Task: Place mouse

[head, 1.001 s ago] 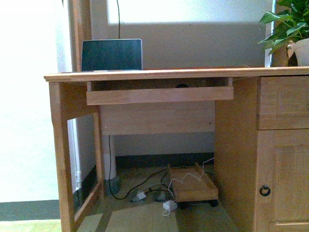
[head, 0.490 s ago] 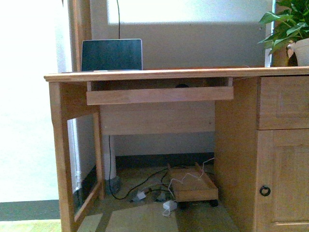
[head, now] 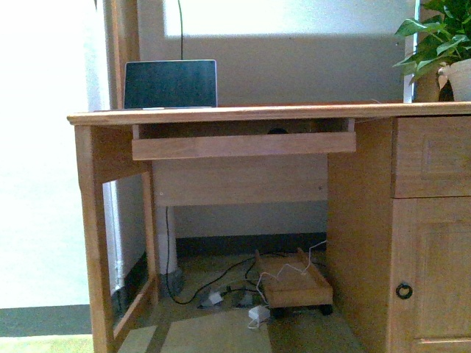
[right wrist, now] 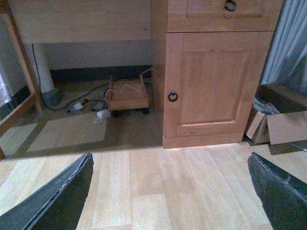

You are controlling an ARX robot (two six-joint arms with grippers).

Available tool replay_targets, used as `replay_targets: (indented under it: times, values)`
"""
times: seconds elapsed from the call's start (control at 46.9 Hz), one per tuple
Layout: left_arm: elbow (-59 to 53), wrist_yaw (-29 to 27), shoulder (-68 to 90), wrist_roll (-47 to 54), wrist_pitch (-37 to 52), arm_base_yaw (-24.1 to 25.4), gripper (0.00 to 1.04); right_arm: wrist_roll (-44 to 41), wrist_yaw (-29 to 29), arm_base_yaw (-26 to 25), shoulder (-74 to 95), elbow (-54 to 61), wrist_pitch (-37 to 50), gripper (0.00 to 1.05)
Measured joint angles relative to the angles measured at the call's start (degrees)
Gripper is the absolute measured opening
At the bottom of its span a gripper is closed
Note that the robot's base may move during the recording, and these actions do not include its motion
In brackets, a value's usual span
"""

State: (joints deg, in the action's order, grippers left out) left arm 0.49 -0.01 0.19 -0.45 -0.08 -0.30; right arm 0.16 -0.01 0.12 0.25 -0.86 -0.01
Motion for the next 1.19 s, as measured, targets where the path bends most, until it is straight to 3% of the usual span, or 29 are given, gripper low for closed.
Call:
replay_targets:
  times: [1.193]
  values:
    - [0.0, -0.02, -0.02, 0.0, 0.0, 0.0, 0.97, 0.0, -0.02, 0.0, 0.0, 0.0, 0.0, 0.97]
